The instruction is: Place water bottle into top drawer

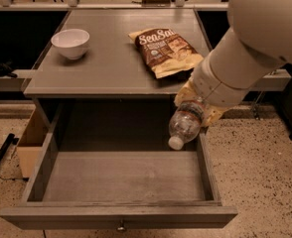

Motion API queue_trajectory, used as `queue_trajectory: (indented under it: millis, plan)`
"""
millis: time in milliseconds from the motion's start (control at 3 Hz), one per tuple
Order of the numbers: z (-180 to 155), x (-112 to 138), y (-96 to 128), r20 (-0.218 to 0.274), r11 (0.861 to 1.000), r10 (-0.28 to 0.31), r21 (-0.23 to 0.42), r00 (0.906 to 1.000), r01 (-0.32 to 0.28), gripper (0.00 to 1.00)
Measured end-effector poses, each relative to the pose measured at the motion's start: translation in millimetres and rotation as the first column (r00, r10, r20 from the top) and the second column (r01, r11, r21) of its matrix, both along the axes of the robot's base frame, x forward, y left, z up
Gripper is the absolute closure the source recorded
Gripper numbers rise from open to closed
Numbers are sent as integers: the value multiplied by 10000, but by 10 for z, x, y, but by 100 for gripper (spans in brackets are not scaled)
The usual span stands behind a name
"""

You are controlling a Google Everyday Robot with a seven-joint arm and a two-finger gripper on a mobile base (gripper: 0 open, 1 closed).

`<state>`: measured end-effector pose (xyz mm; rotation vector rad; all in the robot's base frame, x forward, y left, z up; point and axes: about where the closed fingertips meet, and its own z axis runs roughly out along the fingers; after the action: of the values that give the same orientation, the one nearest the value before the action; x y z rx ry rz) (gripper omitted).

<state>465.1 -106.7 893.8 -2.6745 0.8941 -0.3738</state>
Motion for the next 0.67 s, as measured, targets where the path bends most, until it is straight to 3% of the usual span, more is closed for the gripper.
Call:
queue_trajectory:
  millis: [333, 667]
  plan:
    - [66, -230, 192, 391, 9973, 689, -300, 9969, -677, 100]
    - [73, -217, 250, 443, 9961, 839, -310, 9955, -826, 100]
